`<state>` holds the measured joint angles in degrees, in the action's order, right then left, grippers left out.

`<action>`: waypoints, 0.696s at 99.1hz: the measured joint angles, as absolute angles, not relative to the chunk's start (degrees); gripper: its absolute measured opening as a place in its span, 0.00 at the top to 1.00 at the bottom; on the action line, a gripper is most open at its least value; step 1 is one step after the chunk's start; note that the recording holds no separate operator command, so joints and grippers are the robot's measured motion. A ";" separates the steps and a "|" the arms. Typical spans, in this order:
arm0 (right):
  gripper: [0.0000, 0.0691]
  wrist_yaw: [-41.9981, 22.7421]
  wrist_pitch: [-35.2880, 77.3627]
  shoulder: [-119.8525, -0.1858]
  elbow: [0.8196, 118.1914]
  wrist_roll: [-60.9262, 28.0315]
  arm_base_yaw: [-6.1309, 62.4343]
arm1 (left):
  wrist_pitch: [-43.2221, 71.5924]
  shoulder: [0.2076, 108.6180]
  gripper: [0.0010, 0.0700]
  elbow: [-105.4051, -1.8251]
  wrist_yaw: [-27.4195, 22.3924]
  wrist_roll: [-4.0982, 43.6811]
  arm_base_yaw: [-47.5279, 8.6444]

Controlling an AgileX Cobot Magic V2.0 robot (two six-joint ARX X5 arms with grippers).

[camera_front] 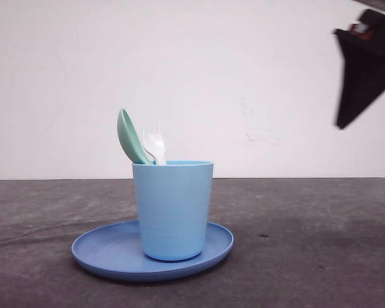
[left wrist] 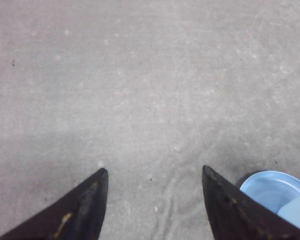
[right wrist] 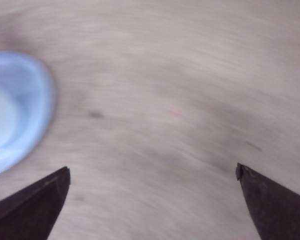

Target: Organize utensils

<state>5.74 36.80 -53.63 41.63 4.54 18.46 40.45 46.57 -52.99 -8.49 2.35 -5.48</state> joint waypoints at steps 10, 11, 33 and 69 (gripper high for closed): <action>0.02 5.58 37.74 -52.77 41.63 4.93 14.00 | 40.86 46.57 0.50 -52.99 -8.49 2.35 -5.48; 0.02 5.54 37.78 -52.73 41.63 4.95 13.61 | 40.93 46.57 0.50 -52.99 -8.49 2.35 -5.48; 0.02 5.34 38.06 -52.69 41.63 5.43 8.97 | 41.56 46.57 0.50 -52.99 -8.49 2.35 -5.48; 0.79 5.52 38.15 -52.69 41.63 6.20 8.88 | 41.60 46.57 0.94 -52.99 -8.49 2.39 -5.45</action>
